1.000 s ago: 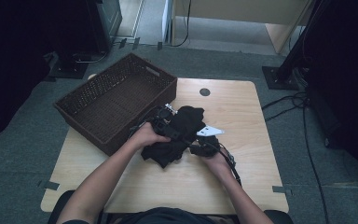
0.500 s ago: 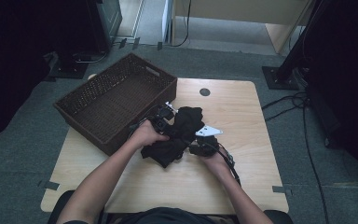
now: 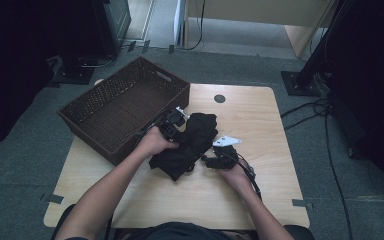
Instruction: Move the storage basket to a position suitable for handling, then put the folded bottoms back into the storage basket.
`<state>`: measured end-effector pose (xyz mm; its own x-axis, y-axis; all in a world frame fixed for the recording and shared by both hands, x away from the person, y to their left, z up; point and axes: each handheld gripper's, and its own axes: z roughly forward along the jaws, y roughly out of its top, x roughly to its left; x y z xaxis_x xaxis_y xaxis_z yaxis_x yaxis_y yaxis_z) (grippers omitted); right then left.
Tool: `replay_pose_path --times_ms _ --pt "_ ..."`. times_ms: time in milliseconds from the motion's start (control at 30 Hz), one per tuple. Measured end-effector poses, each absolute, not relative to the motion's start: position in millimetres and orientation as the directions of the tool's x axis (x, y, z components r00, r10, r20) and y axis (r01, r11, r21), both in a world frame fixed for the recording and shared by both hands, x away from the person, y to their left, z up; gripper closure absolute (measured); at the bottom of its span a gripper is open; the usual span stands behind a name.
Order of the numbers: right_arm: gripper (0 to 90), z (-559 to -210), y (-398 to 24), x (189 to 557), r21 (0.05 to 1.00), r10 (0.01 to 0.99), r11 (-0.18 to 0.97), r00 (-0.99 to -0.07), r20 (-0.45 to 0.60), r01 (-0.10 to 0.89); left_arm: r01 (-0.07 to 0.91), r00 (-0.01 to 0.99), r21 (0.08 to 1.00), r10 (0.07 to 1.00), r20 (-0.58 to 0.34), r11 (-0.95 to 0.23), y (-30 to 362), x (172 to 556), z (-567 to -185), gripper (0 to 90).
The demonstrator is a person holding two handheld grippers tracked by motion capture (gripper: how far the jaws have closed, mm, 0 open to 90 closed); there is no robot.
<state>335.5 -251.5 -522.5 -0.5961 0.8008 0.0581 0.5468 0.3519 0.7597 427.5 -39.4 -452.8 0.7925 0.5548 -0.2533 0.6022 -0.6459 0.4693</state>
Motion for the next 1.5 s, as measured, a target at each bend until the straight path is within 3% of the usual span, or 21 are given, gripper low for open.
replay_pose_path --times_ms 800,1500 --pt "27.2 -523 -253 334 0.752 0.809 0.369 -0.588 0.03 0.546 0.608 0.783 0.496 0.57 -0.247 -0.62 -22 430 -412 69.8" --pt "27.1 -523 -254 334 0.75 0.819 0.359 -0.573 0.032 0.555 0.594 0.776 0.558 0.594 -0.21 -0.579 3 439 -337 70.4"
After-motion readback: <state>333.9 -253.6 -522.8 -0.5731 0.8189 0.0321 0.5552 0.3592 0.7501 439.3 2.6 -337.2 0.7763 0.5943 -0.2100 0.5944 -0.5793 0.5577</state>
